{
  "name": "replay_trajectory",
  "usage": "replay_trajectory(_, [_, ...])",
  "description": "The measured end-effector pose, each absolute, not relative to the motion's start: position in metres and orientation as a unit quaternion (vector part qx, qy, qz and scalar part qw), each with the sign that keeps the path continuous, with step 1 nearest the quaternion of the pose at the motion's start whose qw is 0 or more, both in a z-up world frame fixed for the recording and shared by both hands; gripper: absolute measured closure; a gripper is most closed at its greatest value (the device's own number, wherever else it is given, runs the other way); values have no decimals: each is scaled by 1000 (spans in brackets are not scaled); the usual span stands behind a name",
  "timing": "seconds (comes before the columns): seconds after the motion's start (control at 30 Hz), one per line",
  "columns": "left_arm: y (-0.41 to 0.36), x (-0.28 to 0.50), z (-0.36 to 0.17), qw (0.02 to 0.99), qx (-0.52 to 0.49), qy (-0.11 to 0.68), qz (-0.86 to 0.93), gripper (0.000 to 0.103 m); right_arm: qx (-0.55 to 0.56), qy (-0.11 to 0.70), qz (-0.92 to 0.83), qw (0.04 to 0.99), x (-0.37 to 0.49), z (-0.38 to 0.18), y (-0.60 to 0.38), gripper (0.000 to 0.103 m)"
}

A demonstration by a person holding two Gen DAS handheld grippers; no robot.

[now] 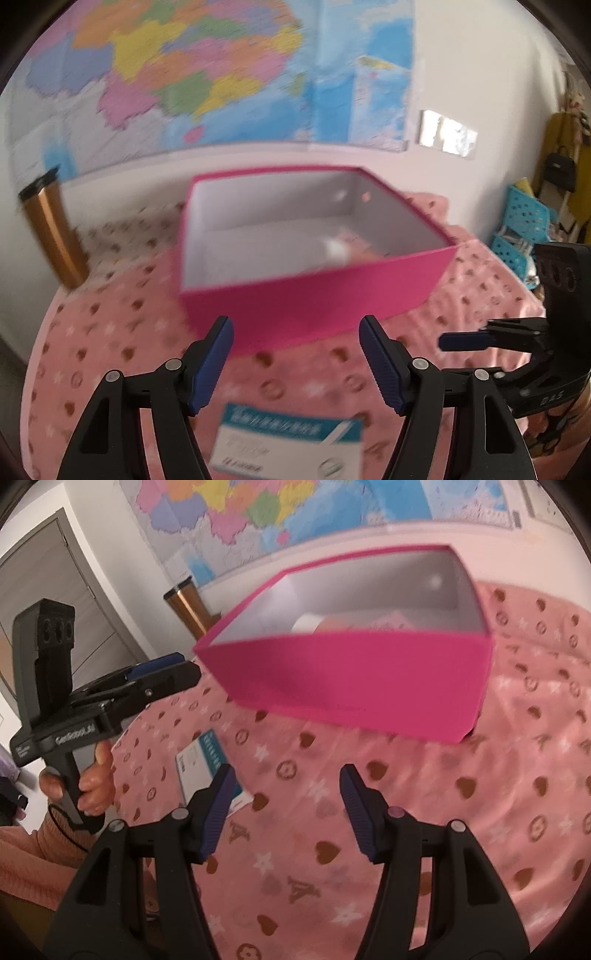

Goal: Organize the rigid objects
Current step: 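Move the right gripper to the white-and-teal medicine box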

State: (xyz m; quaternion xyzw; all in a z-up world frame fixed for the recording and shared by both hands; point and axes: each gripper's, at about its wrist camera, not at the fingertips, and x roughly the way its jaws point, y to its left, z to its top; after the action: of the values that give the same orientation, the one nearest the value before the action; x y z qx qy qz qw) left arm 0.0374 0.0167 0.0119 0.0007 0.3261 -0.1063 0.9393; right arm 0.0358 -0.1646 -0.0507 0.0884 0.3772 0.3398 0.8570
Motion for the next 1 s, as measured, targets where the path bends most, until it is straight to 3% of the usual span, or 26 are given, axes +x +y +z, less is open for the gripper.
replay_trajectory(0.43, [61, 13, -40, 916, -64, 390, -71, 33, 79, 409, 384, 824, 27, -73, -124, 43])
replay_trajectory(1.0, [50, 1, -58, 897, -66, 420, -119, 35, 78, 429, 406, 803, 25, -87, -95, 43])
